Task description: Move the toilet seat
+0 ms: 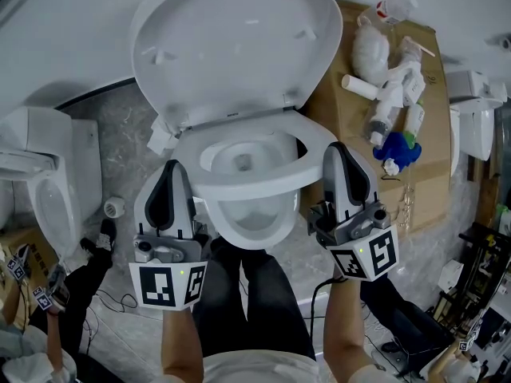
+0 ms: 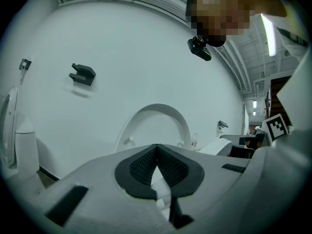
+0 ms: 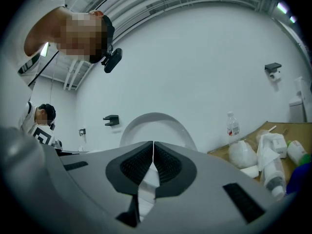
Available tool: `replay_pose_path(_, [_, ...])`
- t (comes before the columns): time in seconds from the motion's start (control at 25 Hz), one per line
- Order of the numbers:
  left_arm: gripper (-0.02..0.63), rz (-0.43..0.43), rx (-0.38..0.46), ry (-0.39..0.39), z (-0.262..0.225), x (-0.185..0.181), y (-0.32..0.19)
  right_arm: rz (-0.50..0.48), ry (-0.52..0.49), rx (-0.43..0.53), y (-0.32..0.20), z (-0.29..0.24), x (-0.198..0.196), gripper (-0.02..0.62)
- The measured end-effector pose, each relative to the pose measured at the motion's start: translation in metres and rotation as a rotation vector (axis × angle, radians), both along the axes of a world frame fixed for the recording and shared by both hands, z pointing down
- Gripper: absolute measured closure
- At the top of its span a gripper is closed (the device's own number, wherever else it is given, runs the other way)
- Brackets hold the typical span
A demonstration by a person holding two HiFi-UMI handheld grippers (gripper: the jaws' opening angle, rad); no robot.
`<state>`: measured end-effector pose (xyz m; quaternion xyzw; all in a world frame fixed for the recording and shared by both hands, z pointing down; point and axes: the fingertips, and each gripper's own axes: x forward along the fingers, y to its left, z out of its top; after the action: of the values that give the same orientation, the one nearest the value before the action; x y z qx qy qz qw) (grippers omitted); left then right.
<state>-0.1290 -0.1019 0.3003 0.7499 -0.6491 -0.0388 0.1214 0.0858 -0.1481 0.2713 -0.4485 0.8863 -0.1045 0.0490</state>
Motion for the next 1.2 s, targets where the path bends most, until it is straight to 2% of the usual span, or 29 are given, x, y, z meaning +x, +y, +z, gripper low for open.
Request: replay_pose_path(1.2, [0.597, -0.037, 0.017, -0.018, -0.008, -0.015, -0.044, -0.013, 0.007, 0.009, -0.047, -0.008, -0.015, 0.578])
